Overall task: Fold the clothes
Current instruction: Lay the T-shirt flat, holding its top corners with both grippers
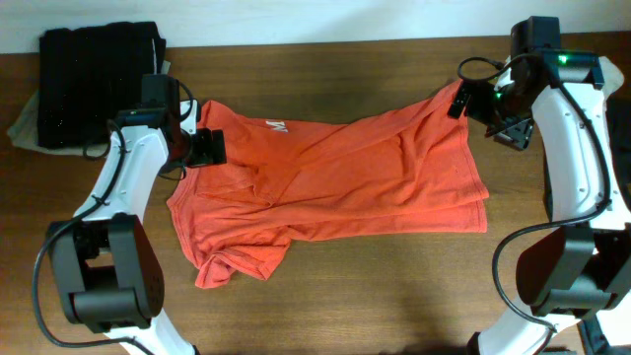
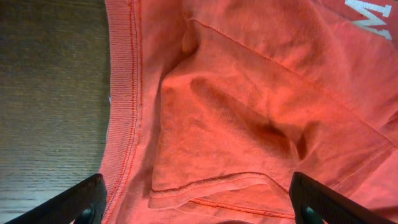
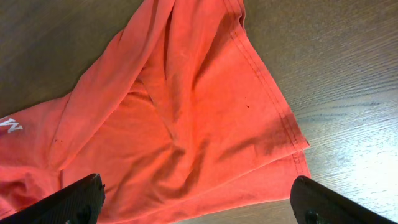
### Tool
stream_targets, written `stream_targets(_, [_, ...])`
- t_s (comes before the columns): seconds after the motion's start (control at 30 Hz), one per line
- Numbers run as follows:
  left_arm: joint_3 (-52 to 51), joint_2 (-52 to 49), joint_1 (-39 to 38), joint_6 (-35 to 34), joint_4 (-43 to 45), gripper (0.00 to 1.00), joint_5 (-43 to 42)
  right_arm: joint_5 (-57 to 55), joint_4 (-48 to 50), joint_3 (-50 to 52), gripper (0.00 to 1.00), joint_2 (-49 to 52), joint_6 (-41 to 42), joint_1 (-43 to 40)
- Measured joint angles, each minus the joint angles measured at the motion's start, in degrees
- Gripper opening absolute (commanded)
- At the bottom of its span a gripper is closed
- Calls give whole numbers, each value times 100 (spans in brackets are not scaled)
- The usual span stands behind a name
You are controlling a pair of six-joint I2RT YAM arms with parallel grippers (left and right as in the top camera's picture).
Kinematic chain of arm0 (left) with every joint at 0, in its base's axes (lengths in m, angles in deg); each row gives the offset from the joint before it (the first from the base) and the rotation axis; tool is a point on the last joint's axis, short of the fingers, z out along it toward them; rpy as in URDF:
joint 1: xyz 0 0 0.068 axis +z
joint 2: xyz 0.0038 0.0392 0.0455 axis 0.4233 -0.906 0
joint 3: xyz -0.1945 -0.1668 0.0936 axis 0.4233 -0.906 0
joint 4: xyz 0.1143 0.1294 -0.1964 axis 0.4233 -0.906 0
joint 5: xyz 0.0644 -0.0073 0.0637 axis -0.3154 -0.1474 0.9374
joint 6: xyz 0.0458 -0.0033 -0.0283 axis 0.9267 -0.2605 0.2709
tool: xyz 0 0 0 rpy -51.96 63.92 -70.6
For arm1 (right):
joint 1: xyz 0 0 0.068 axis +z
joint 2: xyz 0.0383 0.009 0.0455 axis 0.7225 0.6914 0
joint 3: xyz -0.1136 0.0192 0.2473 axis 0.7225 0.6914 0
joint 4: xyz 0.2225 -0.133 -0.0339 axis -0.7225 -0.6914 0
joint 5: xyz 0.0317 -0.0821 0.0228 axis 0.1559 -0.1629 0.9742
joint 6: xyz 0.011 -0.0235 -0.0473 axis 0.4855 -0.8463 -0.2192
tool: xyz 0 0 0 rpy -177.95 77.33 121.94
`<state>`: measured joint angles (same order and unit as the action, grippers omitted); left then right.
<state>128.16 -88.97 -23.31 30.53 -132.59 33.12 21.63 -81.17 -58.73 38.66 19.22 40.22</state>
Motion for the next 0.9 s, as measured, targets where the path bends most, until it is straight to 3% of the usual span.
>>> stream_targets(0.47, [-11,-826,2,590,-326,89,-269,-190,157,46,99,0,-4,0])
stream_targets(0.53, [-11,-892,7,612,-372,79,-160,-225,157,46,99,0,-7,0])
stream_targets(0.6, [-9,-999,11,658,-439,77,-44,-251,155,57,99,0,-4,0])
stream_targets(0.73, [-4,-1010,11,702,-505,62,28,-269,160,70,99,2,-4,0])
stream_targets(0.9, [-4,-1019,11,715,-601,57,70,-293,212,79,99,11,-9,0])
